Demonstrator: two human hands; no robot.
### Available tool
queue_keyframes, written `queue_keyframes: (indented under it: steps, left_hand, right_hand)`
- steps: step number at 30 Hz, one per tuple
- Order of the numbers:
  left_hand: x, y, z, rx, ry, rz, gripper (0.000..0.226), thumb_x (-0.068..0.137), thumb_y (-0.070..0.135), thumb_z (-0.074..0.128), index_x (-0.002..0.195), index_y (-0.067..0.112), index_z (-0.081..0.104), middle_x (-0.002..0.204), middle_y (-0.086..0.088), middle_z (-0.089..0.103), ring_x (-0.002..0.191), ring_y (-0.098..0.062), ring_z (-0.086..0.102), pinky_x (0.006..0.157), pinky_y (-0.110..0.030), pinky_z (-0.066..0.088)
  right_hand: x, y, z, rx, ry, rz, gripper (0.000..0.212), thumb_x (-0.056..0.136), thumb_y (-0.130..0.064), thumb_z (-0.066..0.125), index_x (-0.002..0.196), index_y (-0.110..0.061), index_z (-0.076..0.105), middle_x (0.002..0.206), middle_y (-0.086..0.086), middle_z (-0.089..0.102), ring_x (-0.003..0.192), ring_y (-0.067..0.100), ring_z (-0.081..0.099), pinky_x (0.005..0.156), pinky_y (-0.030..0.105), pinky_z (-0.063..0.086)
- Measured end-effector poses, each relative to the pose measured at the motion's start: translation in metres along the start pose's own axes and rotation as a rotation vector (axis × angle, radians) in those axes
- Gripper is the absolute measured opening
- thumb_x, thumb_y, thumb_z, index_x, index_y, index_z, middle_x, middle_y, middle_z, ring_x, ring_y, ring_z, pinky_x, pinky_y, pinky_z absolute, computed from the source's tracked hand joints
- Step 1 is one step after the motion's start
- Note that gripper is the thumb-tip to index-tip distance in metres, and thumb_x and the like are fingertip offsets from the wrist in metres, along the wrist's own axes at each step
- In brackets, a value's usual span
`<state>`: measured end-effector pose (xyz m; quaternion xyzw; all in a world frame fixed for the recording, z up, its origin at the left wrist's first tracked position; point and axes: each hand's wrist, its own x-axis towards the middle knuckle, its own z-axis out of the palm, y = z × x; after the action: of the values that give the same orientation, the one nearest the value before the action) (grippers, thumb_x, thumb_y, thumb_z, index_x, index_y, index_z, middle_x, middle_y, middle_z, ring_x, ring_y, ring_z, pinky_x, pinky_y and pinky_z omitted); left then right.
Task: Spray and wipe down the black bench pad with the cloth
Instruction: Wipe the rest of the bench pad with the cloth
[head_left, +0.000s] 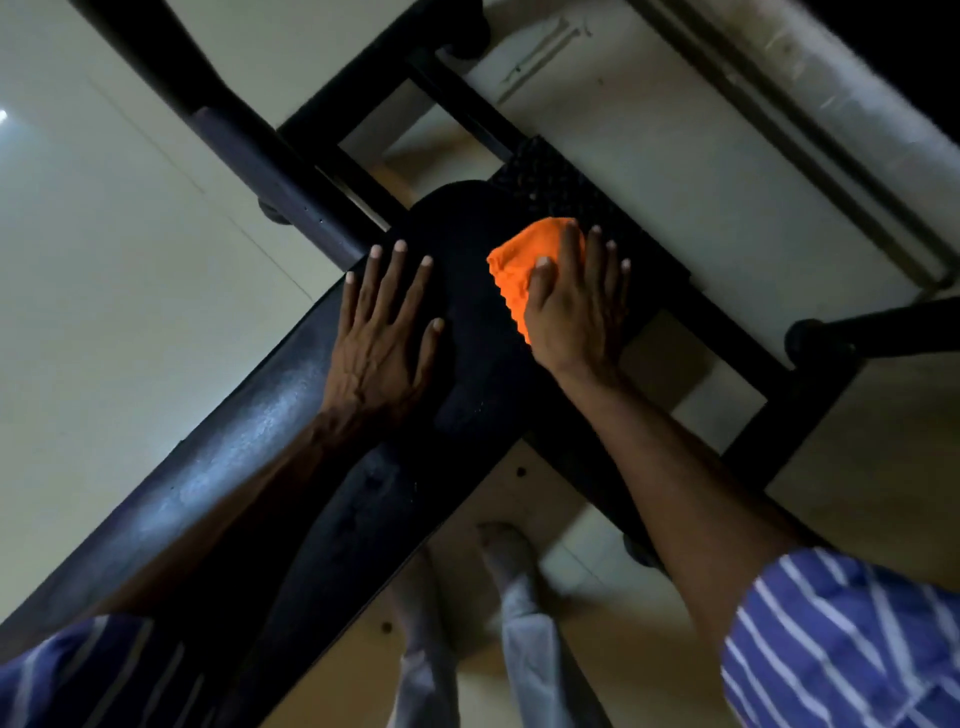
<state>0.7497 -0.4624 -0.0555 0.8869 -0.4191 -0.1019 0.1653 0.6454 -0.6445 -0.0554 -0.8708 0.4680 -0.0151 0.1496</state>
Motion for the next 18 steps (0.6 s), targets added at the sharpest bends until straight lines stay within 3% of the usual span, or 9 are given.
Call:
queue_keyframes:
  steps: [4,8,12,18]
  left_hand:
    - [0.004,-0.003,-0.009,0.005,-0.045,0.036,0.061,0.109,0.040,0.036,0.165,0.020,0.019,0.174,-0.007,0.008,0.162,-0.025,-0.003,0.131,-0.049,0.003]
    - [0.004,-0.009,-0.015,0.011,-0.076,0.078,0.061,0.109,0.038,0.038,0.164,0.018,0.021,0.174,-0.008,0.010,0.162,-0.027,0.000,0.131,-0.051,0.007]
    - [-0.002,-0.013,-0.016,0.003,-0.087,0.105,0.061,0.109,0.037,0.038,0.165,0.019,0.020,0.174,-0.007,0.009,0.162,-0.026,-0.001,0.131,-0.051,0.005]
    - [-0.018,-0.027,-0.009,0.004,-0.081,0.129,0.061,0.110,0.043,0.030,0.165,0.023,0.015,0.175,-0.004,0.005,0.162,-0.023,-0.005,0.132,-0.048,0.001]
  right_hand:
    - [-0.074,-0.005,0.007,0.023,0.135,-0.051,0.057,0.112,-0.033,0.036,0.164,-0.013,0.026,0.173,0.017,0.017,0.163,0.033,0.014,0.130,0.050,0.016]
    - [-0.137,-0.007,0.015,0.093,0.084,-0.077,0.060,0.111,-0.032,0.040,0.165,-0.010,0.023,0.175,0.018,0.008,0.163,0.035,0.006,0.129,0.054,0.020]
    - [-0.100,-0.004,0.011,0.080,0.080,-0.047,0.062,0.109,-0.040,0.044,0.163,-0.013,0.032,0.173,0.022,0.014,0.162,0.040,0.012,0.130,0.054,0.015]
    - [-0.043,-0.011,0.014,-0.002,0.138,0.021,0.062,0.109,-0.049,0.033,0.165,-0.023,0.027,0.175,0.013,0.015,0.163,0.030,0.012,0.132,0.050,0.008]
